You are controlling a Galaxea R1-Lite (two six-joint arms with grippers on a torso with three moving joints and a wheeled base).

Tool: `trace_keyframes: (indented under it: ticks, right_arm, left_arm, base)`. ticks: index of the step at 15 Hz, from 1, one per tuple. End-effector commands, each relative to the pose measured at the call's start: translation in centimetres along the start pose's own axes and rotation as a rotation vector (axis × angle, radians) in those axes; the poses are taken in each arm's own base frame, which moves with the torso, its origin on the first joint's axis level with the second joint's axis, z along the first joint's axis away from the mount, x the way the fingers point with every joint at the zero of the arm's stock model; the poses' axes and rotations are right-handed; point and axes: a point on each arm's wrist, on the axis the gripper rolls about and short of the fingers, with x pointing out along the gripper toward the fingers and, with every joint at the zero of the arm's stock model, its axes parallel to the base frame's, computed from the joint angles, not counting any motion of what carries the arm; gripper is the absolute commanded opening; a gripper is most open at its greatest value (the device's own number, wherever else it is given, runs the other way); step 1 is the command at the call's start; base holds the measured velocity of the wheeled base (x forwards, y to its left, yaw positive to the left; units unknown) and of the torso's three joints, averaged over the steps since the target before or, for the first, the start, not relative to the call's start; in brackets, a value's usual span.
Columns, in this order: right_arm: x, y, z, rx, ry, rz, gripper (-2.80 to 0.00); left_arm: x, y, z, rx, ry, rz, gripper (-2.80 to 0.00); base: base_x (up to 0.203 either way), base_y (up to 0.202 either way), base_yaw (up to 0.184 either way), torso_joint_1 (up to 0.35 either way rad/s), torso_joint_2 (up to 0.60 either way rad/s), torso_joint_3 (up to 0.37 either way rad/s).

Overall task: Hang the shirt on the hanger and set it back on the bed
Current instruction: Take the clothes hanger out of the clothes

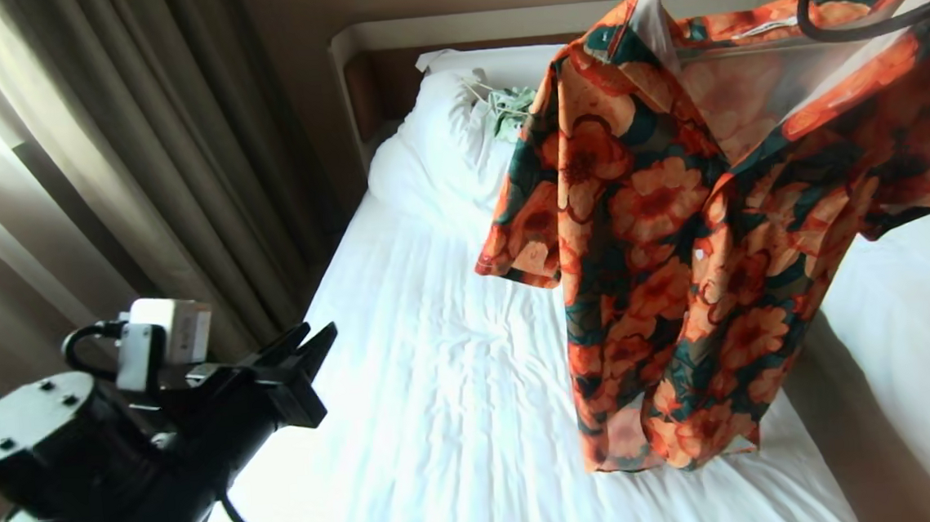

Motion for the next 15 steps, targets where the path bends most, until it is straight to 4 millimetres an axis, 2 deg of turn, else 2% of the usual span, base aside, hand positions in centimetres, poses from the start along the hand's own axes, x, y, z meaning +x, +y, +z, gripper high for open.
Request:
trace_keyframes:
  ticks: [1, 3, 5, 7, 10, 15]
  right_arm:
    - [1.1, 0.8, -1.5, -0.008, -0.016, -0.002, -2.80]
    - [1.4, 0.9, -1.5, 0.015, -0.092, -0.007, -2.80]
    - [1.2, 0.5, -0.7, 0.039, -0.147, -0.028, -2.80]
    - [0.9, 0.1, 0.1, 0.060, -0.196, -0.043, -2.80]
    - [0.6, -0.4, 1.1, 0.089, -0.281, -0.069, -2.80]
    - [-0.1, -1.3, 2.3, 0.072, -0.303, -0.086, -2.80]
  left_arm:
    - [-3.1, 0.9, 1.5, -0.067, -0.079, 0.014, -2.80]
    - [-5.1, 1.5, 2.2, -0.087, -0.129, 0.031, -2.80]
    - [-6.9, 1.8, 2.0, -0.091, -0.136, 0.039, -2.80]
    - [-7.8, 1.9, 2.0, -0.091, -0.133, 0.041, -2.80]
    - [-8.4, 1.9, 1.9, -0.086, -0.085, 0.042, -2.80]
    - [-8.6, 1.9, 2.1, -0.085, -0.100, 0.047, -2.80]
  base:
    - [0.000, 0.000, 0.000, 0.000, 0.00, 0.000]
    - [0.000, 0.000, 0.000, 0.000, 0.00, 0.000]
    - [0.000, 0.000, 0.000, 0.000, 0.00, 0.000]
    - [0.000, 0.000, 0.000, 0.000, 0.00, 0.000]
    - [0.000, 0.000, 0.000, 0.000, 0.00, 0.000]
    - [0.000, 0.000, 0.000, 0.000, 0.00, 0.000]
